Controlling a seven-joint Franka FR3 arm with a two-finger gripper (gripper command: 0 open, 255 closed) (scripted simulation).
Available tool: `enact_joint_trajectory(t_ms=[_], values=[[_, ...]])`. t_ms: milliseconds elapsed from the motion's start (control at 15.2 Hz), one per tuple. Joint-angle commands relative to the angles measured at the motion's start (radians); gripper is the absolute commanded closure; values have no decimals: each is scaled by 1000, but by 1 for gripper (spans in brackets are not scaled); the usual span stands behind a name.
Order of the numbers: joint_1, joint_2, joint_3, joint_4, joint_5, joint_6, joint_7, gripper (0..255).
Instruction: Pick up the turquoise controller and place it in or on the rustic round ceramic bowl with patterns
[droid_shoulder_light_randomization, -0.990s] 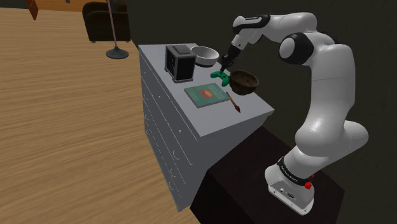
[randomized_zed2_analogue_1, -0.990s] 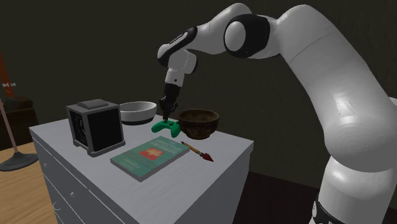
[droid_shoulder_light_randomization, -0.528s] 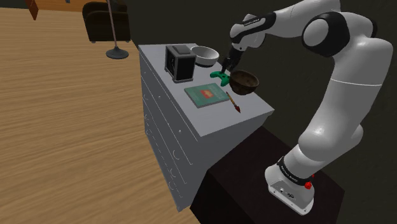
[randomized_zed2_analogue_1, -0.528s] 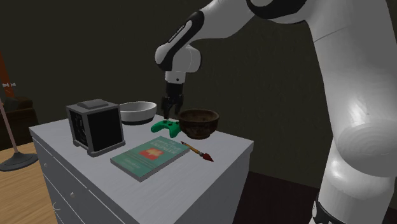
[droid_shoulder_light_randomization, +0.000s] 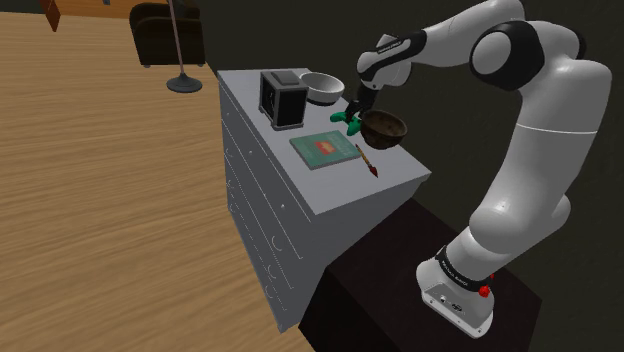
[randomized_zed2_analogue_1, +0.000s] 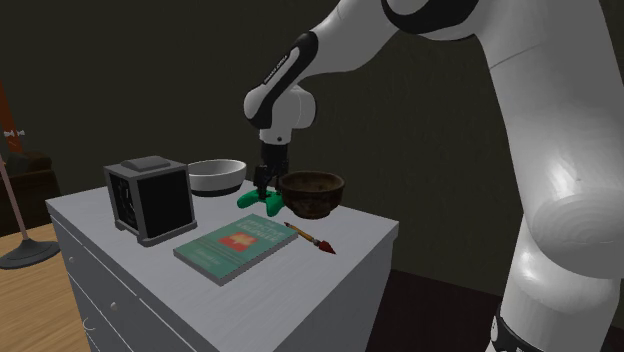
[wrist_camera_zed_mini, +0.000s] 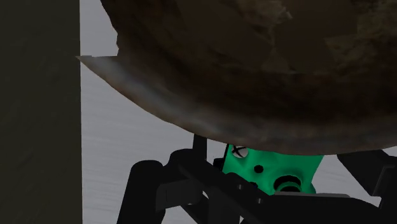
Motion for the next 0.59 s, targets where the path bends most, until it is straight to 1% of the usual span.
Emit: enact_joint_trajectory(t_ms=[0,330,396,528], values=[[0,4,0,1,1,3,-1,0],[0,4,0,1,1,3,-1,0],[0,4,0,1,1,3,-1,255],[0,4,1,1,1,3,0,255]])
